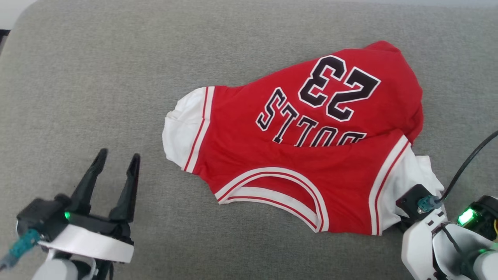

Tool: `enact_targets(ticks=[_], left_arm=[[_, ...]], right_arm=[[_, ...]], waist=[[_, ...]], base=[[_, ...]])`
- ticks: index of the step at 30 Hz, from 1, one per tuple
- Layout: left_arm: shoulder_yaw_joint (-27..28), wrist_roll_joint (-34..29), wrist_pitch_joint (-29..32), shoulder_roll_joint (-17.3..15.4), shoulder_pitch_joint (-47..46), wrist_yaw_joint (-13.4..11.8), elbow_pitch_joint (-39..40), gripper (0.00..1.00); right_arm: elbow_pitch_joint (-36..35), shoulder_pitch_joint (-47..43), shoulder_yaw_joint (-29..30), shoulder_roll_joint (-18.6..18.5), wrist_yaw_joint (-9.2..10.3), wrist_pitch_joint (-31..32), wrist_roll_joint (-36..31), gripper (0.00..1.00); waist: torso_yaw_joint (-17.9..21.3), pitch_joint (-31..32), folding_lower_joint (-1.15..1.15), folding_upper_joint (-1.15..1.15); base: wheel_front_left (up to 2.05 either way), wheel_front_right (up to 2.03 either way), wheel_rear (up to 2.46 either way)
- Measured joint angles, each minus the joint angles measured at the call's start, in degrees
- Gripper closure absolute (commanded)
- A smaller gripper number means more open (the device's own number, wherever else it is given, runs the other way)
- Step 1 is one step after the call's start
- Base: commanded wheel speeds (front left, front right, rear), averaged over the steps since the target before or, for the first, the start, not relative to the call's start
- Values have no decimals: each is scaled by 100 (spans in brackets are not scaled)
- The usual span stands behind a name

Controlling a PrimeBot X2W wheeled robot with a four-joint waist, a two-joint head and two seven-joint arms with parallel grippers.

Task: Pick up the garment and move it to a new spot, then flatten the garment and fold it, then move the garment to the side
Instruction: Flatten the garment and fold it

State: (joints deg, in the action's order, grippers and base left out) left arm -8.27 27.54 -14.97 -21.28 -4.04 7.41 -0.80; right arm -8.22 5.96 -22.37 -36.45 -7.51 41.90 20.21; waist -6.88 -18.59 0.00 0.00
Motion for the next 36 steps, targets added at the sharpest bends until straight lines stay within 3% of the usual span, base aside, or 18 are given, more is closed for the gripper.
enact_targets(ticks=[2,4,5,8,10,14,18,22,30,32,33,36], left_arm=[[-437,537,1,-454,-189,10,-54,0],[-1021,996,266,-1106,-380,16,-161,0],[-1021,996,266,-1106,-380,16,-161,0],[-1572,1967,971,-1898,-903,9,-185,0],[-1856,2928,1574,-2171,-1220,9,-147,0],[-2315,4139,2665,-2754,-1683,8,-187,0],[-2505,4886,3316,-2870,-2177,9,-374,0],[-2908,5096,3888,-2900,-2569,9,-871,0],[-3077,5713,4073,-2758,-2860,11,-1127,1],[-3117,5716,4063,-2776,-2876,14,-1145,75],[-3140,5722,4033,-2782,-2882,14,-1157,100],[-3106,5807,3750,-2764,-2878,13,-1074,100]], right_arm=[[23,35,-12,58,0,-34,-37,100],[24,83,-53,88,-1,-41,-82,100],[24,83,-53,88,-1,-41,-82,100],[32,188,-93,136,-7,-40,-113,100],[29,272,-149,167,-9,-42,-174,100],[56,416,-208,263,-11,-76,-224,100],[66,520,-225,366,-16,-104,-275,100],[70,633,-302,442,-23,-154,-343,100],[140,751,-345,608,-23,-208,-386,100],[166,751,-315,647,-23,-260,-390,100],[187,750,-290,676,-25,-297,-392,100],[222,731,-115,805,-31,-489,-392,100]], waist=[[44,-10,0,0],[92,-36,0,0],[92,-36,0,0],[161,-105,0,0],[209,-148,0,0],[318,-274,0,0],[413,-405,1,0],[546,-521,0,0],[700,-635,0,0],[715,-626,0,0],[722,-613,0,0],[750,-542,0,0]], base=[[0,0,0],[0,0,0],[0,0,0],[0,0,0],[0,0,0],[0,0,0],[0,0,0],[0,0,0],[0,0,0],[0,0,0],[0,0,0],[0,0,0]])
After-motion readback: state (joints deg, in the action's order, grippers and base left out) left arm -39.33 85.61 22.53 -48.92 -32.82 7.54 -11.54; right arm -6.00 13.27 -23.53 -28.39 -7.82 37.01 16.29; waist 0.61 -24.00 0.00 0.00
